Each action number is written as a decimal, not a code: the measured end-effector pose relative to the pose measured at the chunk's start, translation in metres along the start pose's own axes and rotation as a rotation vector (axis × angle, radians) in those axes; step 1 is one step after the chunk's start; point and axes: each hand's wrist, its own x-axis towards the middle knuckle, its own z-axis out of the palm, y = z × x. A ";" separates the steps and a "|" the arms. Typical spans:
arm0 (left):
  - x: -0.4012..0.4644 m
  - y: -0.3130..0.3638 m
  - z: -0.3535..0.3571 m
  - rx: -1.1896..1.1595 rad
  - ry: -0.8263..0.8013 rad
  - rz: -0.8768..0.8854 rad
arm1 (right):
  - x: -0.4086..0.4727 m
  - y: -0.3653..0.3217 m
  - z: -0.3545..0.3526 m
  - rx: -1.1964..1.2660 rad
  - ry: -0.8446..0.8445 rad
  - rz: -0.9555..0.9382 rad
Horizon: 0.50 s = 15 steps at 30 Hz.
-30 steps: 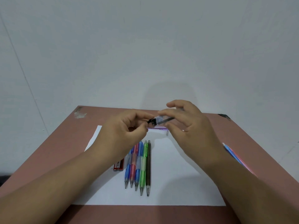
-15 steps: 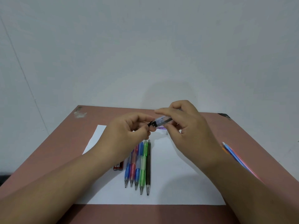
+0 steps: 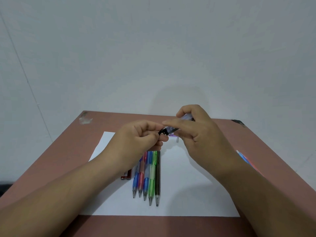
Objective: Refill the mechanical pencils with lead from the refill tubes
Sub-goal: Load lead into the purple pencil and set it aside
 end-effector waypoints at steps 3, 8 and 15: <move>-0.001 0.002 0.001 -0.009 -0.003 -0.021 | 0.000 0.002 -0.002 -0.010 -0.007 -0.006; 0.000 0.002 -0.002 -0.073 -0.013 -0.078 | 0.002 0.001 -0.006 -0.079 -0.029 0.033; 0.003 0.003 -0.005 -0.263 0.000 -0.180 | 0.003 -0.001 -0.010 -0.051 -0.041 0.072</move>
